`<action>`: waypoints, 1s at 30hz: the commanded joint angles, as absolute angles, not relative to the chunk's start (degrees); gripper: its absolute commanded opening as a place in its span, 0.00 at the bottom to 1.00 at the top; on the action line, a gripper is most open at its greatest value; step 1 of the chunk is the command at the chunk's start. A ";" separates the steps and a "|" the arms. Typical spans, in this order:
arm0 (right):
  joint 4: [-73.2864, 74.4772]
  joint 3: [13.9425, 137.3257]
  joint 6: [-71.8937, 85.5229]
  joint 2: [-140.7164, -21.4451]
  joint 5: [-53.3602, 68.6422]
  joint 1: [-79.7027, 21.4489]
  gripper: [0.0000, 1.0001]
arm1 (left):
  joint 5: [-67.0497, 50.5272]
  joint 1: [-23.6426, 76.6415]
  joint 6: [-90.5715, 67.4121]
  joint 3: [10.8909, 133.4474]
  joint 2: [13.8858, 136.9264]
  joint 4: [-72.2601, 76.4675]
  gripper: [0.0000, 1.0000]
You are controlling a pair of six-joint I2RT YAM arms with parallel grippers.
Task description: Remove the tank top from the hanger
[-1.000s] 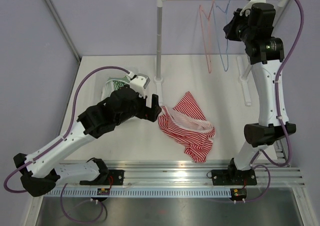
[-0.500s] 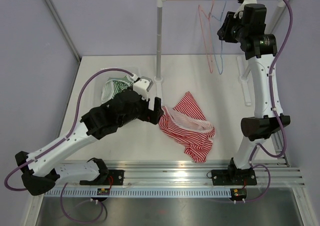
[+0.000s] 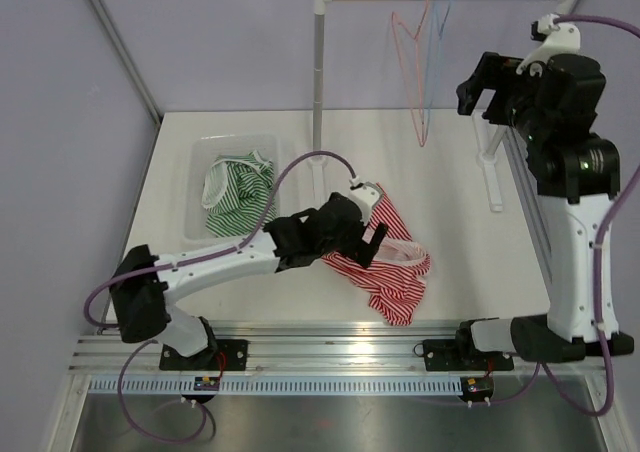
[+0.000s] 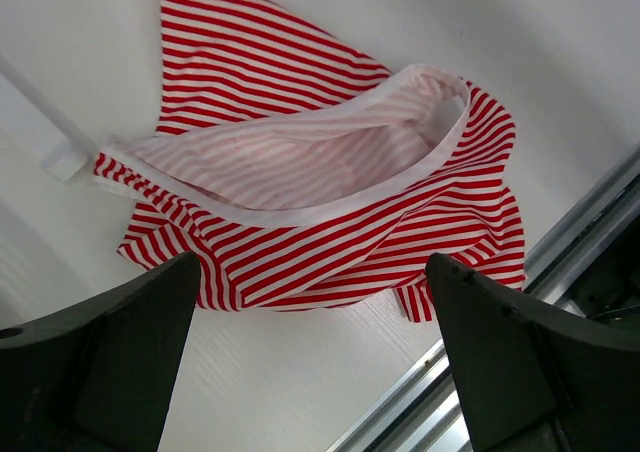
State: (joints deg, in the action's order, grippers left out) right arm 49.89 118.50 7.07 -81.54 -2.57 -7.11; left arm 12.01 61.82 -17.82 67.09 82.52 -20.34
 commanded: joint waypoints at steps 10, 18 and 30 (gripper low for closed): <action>42.54 91.67 10.90 -51.43 5.44 -6.94 0.99 | 7.30 65.39 -15.29 79.01 105.89 -15.73 0.99; 41.40 88.42 9.76 -47.38 6.24 -6.94 1.00 | 7.03 66.88 -18.19 77.70 114.34 -14.86 0.99; 39.02 86.31 10.37 -45.62 8.26 -6.94 1.00 | 8.69 67.76 -18.46 74.62 108.40 -13.88 0.00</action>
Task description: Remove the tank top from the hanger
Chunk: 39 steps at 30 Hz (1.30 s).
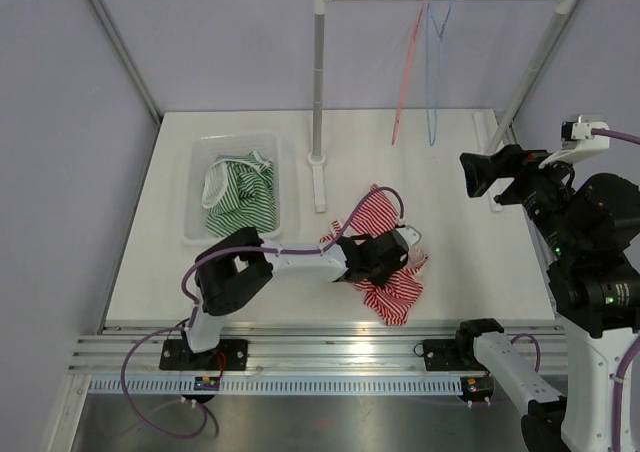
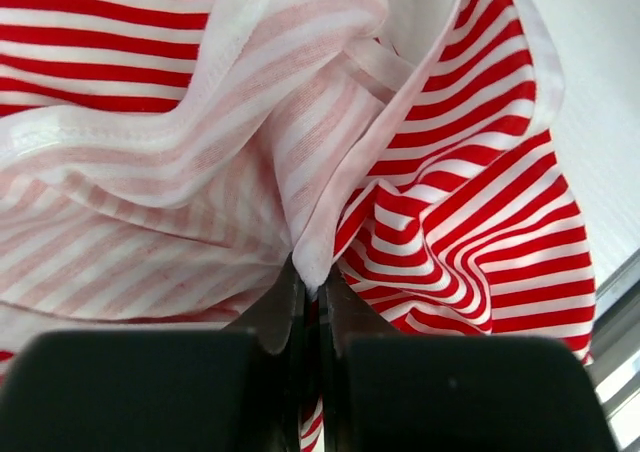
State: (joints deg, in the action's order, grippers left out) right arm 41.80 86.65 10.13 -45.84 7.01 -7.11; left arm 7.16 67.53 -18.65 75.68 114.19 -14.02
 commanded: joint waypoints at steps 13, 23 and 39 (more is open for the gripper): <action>37.18 84.38 10.81 -43.95 8.18 -6.94 0.99 | 37.43 66.45 -18.81 83.38 85.26 -32.05 0.00; 36.83 85.69 10.81 -43.24 7.47 -6.94 1.00 | 44.74 56.80 -17.14 93.69 78.23 -43.06 0.00; 37.62 85.69 11.16 -45.17 10.37 -6.94 0.99 | 26.90 26.73 -19.07 89.21 79.88 -40.78 0.00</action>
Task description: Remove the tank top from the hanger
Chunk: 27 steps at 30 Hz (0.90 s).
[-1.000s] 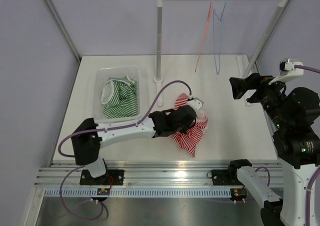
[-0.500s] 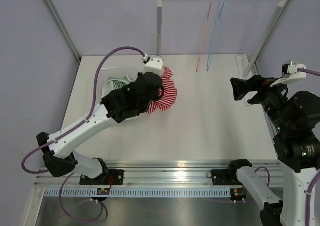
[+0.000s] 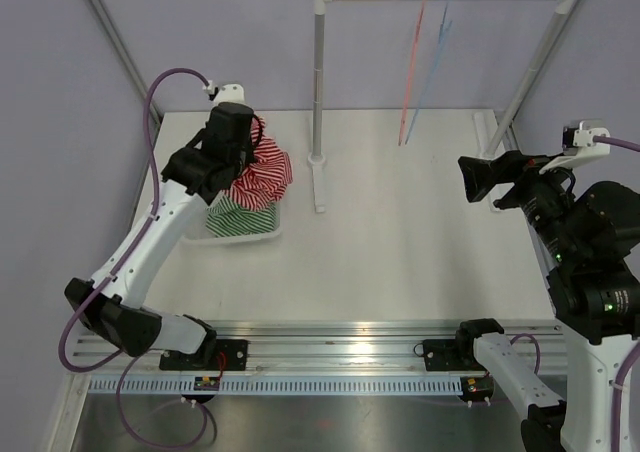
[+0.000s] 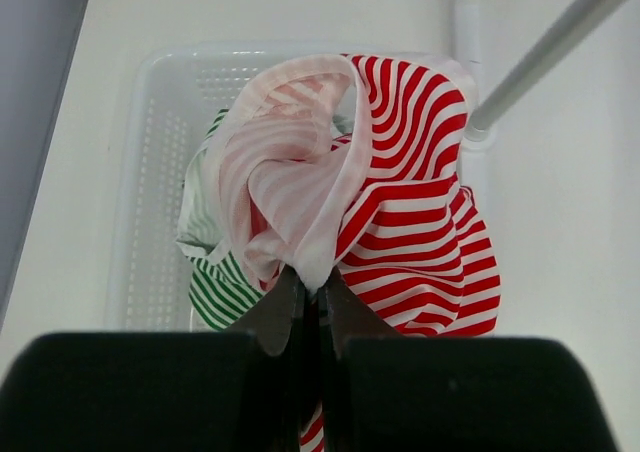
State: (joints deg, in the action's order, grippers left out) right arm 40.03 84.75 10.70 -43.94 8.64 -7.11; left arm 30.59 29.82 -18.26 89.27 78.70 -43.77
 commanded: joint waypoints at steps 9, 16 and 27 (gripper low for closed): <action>37.44 85.61 11.07 -46.32 11.07 -6.94 1.00 | 25.67 18.55 -21.01 90.52 88.85 -44.99 0.28; 39.20 86.22 10.72 -47.28 10.46 -6.94 0.99 | 25.84 16.26 -25.13 92.29 93.43 -50.01 0.99; 43.07 80.97 11.60 -50.45 3.34 -6.94 0.99 | 20.84 16.17 -23.21 92.11 74.65 -52.47 0.99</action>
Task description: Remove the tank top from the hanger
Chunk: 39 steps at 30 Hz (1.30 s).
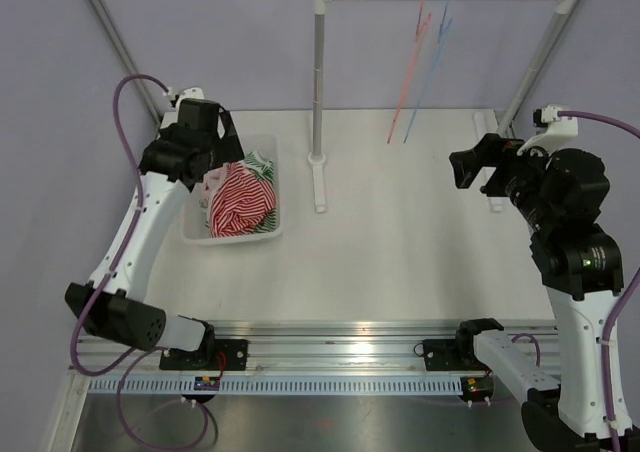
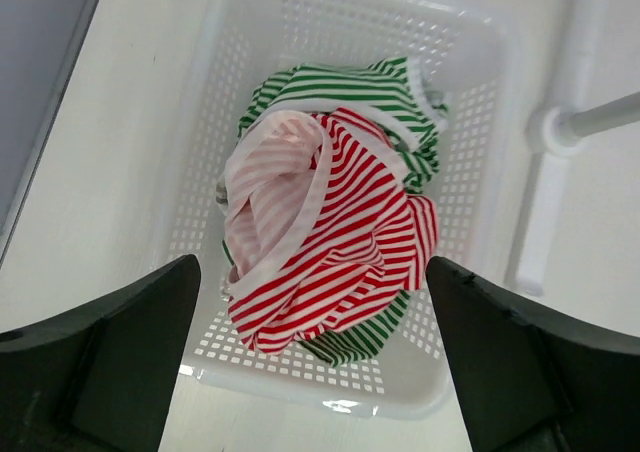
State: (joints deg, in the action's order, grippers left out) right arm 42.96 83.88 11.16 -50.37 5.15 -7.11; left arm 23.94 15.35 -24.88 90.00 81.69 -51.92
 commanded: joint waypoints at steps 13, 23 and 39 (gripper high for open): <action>44.56 74.27 8.44 -45.97 -0.88 -10.02 0.99 | 22.32 17.40 -9.40 72.87 47.30 -50.45 0.99; 45.35 67.50 5.54 -40.61 -5.44 -11.24 0.99 | 16.78 18.37 -8.00 57.92 28.57 -44.03 0.99; 49.57 67.06 3.16 -41.22 -15.91 -16.52 1.00 | 17.75 18.37 -9.14 57.04 27.60 -44.39 0.99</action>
State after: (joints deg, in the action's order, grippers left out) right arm 50.54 67.09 3.86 -41.71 -13.45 -16.03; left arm 18.63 18.13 -9.87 56.80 26.44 -47.66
